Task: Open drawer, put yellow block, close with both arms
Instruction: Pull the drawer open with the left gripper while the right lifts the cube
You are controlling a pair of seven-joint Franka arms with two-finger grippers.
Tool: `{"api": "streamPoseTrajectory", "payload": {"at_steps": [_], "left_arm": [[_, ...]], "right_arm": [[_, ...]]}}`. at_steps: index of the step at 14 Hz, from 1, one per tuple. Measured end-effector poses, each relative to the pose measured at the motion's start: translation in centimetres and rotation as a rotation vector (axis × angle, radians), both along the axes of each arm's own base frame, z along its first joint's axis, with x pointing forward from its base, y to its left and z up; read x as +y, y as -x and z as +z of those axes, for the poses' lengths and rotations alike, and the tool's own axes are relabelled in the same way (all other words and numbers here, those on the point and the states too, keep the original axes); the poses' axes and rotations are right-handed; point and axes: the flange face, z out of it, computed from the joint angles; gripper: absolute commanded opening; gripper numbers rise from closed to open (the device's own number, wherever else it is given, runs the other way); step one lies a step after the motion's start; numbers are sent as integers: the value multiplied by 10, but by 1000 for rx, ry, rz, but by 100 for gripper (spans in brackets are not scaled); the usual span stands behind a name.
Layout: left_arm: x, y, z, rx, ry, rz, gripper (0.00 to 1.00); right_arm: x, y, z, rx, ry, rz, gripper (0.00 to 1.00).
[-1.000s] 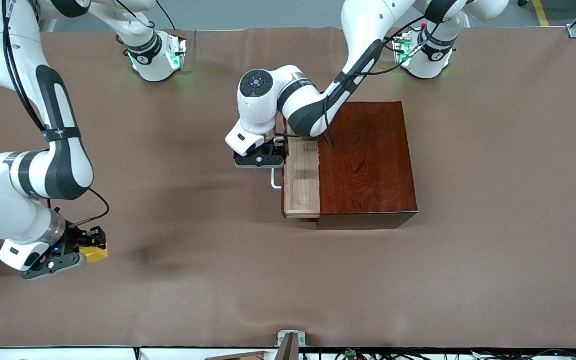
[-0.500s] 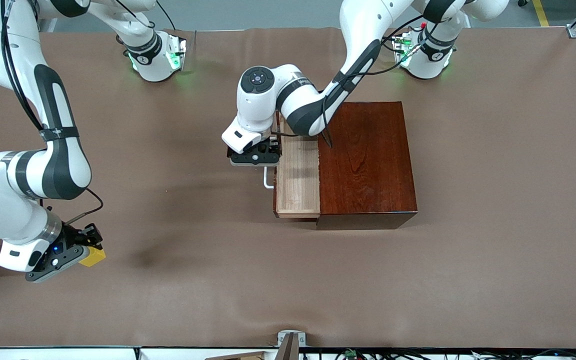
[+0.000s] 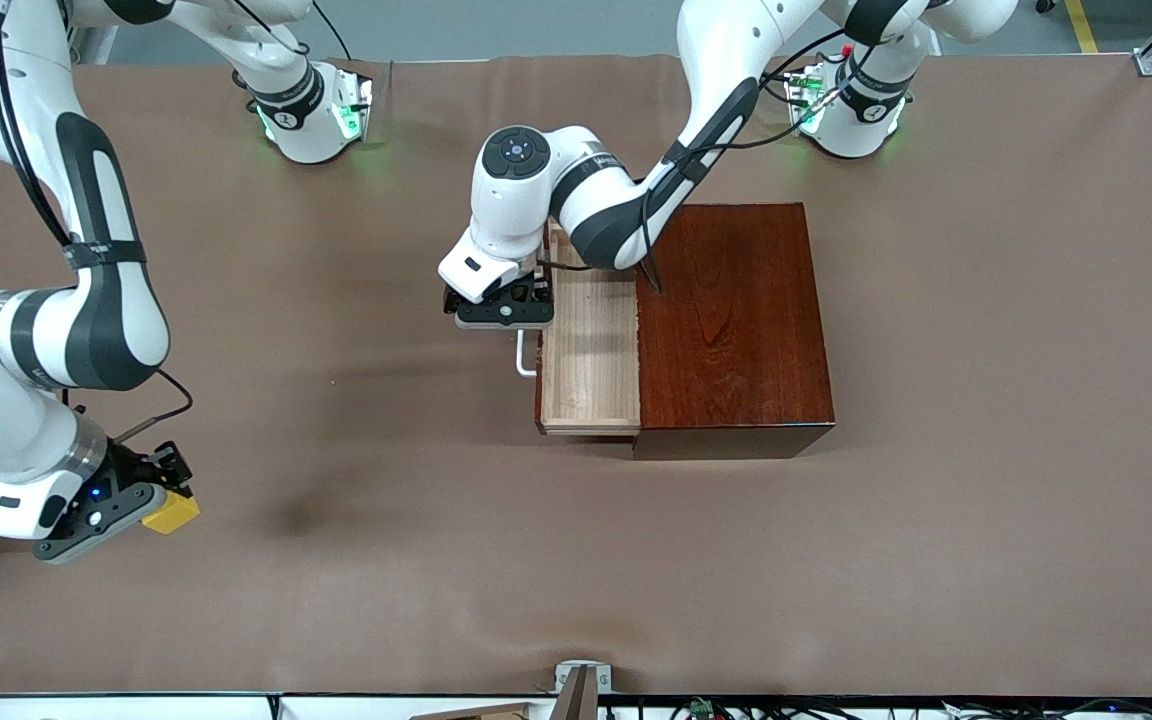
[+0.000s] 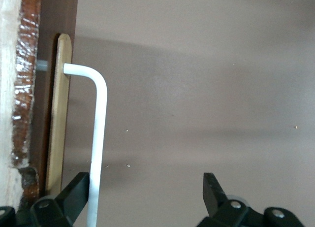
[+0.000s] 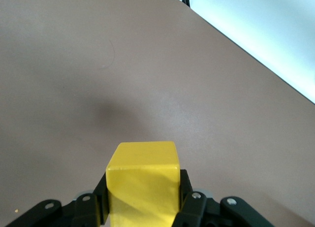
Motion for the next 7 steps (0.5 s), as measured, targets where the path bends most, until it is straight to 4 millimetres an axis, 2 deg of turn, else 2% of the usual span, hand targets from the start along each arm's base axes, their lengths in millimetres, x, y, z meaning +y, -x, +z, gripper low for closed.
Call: {"api": "streamPoseTrajectory", "payload": {"at_steps": [7], "left_arm": [[0, 3, 1, 41, -20, 19, 100]], "right_arm": [[-1, 4, 2, 26, 0, 2, 0]]}}
